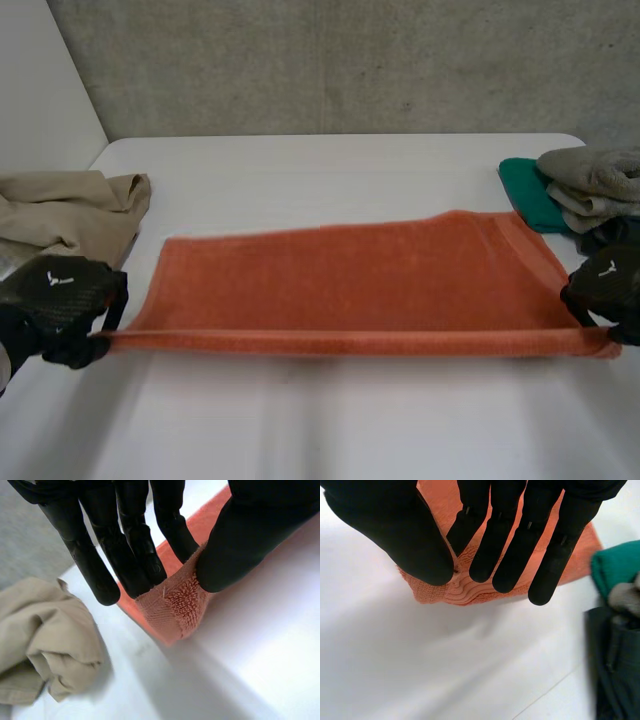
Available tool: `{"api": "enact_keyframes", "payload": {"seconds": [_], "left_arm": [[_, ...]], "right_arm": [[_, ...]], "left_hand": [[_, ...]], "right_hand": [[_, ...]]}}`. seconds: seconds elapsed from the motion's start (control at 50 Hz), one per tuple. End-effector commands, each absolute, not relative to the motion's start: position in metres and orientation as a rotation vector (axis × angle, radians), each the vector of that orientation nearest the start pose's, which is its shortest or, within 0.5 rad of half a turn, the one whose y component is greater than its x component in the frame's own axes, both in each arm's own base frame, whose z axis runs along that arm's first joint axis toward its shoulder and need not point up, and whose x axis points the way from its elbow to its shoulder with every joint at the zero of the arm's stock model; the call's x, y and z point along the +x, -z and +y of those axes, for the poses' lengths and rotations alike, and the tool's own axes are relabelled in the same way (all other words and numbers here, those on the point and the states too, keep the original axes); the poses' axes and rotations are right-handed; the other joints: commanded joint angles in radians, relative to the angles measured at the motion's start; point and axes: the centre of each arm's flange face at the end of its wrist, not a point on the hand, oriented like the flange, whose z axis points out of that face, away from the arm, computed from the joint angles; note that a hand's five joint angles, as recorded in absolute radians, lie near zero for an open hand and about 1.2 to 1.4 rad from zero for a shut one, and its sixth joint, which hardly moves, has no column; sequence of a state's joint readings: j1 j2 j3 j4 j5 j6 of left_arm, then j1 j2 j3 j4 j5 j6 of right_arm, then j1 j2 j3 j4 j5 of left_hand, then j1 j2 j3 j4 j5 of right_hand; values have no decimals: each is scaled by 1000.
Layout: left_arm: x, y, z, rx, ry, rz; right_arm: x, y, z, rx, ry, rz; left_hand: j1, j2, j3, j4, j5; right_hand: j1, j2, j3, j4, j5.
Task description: Fold the laundry.
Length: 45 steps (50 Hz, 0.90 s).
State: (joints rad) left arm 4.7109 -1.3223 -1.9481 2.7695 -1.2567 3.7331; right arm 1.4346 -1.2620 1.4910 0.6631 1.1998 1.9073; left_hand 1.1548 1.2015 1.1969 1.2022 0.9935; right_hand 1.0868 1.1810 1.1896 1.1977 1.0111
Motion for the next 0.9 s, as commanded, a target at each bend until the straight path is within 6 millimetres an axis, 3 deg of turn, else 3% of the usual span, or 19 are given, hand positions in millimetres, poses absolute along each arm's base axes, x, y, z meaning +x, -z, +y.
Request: {"api": "enact_keyframes", "payload": {"seconds": [0.02,0.08,0.12,0.22,0.24,0.3,0.32,0.38,0.4,0.48,0.5,0.54,0.6,0.74,0.76,0.82,0.84,0.88,0.9], "left_arm": [[-161,-218,-215,1075,1570,2485],[-165,-208,-236,1087,1584,2451],[-169,-202,-261,1068,1627,2379],[-182,-217,-318,985,1826,2135],[-186,-233,-338,931,1937,2028],[-193,-266,-364,827,2140,1873],[-194,-294,-379,725,2295,1749],[-190,-340,-393,565,2506,1542],[-186,-367,-398,448,2623,1410],[-169,-420,-395,181,2790,1173],[-168,-425,-394,153,2797,1164],[-167,-428,-393,149,2787,1185],[-171,-415,-392,220,2740,1339],[-178,-346,-390,365,2567,1710],[-179,-328,-389,386,2528,1770],[-180,-302,-387,414,2471,1849],[-181,-287,-384,436,2435,1889],[-182,-275,-381,465,2409,1908],[-183,-269,-377,496,2405,1904]], "right_arm": [[141,-190,-308,-1778,1228,2487],[146,-181,-323,-1777,1277,2515],[155,-175,-339,-1761,1362,2535],[187,-187,-376,-1639,1700,2474],[200,-203,-390,-1563,1881,2402],[217,-242,-411,-1391,2201,2239],[225,-274,-422,-1239,2427,2092],[231,-324,-433,-981,2732,1817],[230,-351,-435,-826,2880,1623],[228,-396,-434,-632,3127,1142],[228,-399,-434,-625,3149,1078],[231,-399,-432,-661,3156,1004],[240,-388,-431,-773,3087,986],[240,-338,-445,-872,2896,1258],[240,-322,-448,-897,2836,1338],[242,-291,-448,-954,2709,1479],[243,-272,-445,-989,2618,1569],[243,-253,-442,-1005,2529,1655],[245,-234,-436,-1025,2438,1735]], "left_hand": [[242,195,199,194,228],[242,195,199,194,228],[242,195,199,194,228],[242,195,199,194,228],[242,195,199,194,228],[242,195,199,194,228],[242,195,199,194,228],[242,195,199,194,228],[242,195,199,194,228],[242,195,199,194,228],[242,195,199,194,228],[242,195,199,194,228],[242,195,199,194,228],[242,195,199,194,228],[242,195,199,194,228],[242,195,199,194,228],[242,195,199,194,228],[242,195,199,194,228],[242,195,199,194,228]], "right_hand": [[309,215,207,199,211],[309,215,207,199,211],[309,215,207,199,211],[309,215,207,199,211],[309,215,207,199,211],[309,215,207,199,211],[309,215,207,199,211],[309,215,207,199,211],[309,215,207,199,211],[309,215,207,199,211],[309,215,207,199,211],[309,215,207,199,211],[309,215,207,199,211],[309,215,207,199,211],[309,215,207,199,211],[309,215,207,199,211],[309,215,207,199,211],[309,215,207,199,211],[97,3,-6,-14,-2]]}}
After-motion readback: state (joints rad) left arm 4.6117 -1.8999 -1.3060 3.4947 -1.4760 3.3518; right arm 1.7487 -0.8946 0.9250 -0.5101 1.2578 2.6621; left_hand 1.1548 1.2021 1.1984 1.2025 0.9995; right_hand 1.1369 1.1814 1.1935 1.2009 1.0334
